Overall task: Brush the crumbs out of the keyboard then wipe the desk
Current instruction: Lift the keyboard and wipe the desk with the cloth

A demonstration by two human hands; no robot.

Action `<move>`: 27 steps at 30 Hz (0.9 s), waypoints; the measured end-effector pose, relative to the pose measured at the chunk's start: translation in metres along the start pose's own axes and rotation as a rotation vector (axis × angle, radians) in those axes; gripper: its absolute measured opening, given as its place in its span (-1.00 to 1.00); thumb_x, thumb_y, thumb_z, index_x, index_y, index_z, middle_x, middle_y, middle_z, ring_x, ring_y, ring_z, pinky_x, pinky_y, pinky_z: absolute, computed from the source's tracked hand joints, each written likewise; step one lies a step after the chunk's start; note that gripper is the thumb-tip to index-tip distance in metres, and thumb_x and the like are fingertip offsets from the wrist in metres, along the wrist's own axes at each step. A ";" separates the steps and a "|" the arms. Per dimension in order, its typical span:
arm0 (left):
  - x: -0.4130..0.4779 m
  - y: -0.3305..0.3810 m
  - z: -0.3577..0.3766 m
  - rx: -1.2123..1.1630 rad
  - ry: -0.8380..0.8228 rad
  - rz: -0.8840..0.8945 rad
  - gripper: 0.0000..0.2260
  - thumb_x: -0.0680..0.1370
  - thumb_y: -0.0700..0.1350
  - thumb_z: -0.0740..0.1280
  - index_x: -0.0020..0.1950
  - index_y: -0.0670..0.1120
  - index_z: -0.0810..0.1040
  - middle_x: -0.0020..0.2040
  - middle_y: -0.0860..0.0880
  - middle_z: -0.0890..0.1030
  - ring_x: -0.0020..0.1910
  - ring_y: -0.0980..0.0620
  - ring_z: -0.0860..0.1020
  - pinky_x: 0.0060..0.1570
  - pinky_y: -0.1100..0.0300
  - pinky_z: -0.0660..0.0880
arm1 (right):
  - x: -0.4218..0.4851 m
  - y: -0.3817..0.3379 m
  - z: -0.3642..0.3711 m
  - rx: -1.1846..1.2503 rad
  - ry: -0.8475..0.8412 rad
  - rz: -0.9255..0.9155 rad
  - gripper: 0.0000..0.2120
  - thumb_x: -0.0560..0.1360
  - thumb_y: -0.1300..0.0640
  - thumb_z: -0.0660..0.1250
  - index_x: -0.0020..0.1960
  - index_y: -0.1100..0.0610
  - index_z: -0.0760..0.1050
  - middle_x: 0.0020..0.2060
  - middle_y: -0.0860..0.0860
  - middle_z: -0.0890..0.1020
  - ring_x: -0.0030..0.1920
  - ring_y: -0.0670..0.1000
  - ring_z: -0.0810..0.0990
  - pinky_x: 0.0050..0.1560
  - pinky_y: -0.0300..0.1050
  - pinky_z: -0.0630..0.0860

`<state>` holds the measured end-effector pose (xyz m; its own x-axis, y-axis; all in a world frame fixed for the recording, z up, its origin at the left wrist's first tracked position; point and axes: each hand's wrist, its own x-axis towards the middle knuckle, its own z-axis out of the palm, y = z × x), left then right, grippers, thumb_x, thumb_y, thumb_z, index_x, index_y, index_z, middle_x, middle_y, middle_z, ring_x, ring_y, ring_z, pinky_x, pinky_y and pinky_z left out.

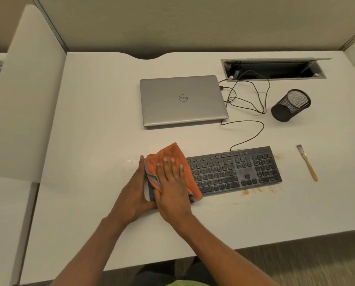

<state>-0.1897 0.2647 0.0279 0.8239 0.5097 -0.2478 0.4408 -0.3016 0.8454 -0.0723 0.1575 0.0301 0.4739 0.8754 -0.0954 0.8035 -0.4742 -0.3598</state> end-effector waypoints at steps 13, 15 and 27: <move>-0.002 0.002 -0.005 0.084 -0.027 -0.022 0.32 0.22 0.54 0.56 0.69 0.33 -0.27 0.68 0.35 0.08 0.60 0.36 0.17 0.50 0.33 0.23 | -0.046 0.075 -0.024 -0.333 -0.160 -0.485 -0.30 0.63 -0.08 0.18 0.67 0.16 0.09 0.67 0.16 0.03 0.68 0.17 -0.10 0.65 0.19 -0.06; -0.003 0.003 -0.005 0.112 -0.012 -0.024 0.32 0.23 0.43 0.64 0.67 0.38 -0.25 0.66 0.41 0.06 0.59 0.36 0.16 0.49 0.29 0.26 | -0.050 0.093 -0.033 -0.346 -0.162 -0.478 -0.27 0.63 -0.08 0.20 0.68 0.16 0.05 0.68 0.14 -0.02 0.68 0.15 -0.15 0.63 0.17 -0.10; -0.004 0.012 -0.004 0.237 -0.020 -0.109 0.32 0.25 0.20 0.74 0.61 0.46 -0.26 0.67 0.35 0.02 0.57 0.30 0.10 0.57 0.03 0.28 | -0.053 0.176 -0.068 -0.275 -0.064 -0.266 -0.39 0.70 -0.04 0.07 0.69 0.13 0.05 0.68 0.07 0.04 0.68 0.07 -0.07 0.62 0.13 0.01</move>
<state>-0.1892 0.2624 0.0406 0.7728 0.5343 -0.3423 0.5965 -0.4275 0.6793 0.0689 0.0216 0.0344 0.2195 0.9711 -0.0935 0.9661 -0.2297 -0.1180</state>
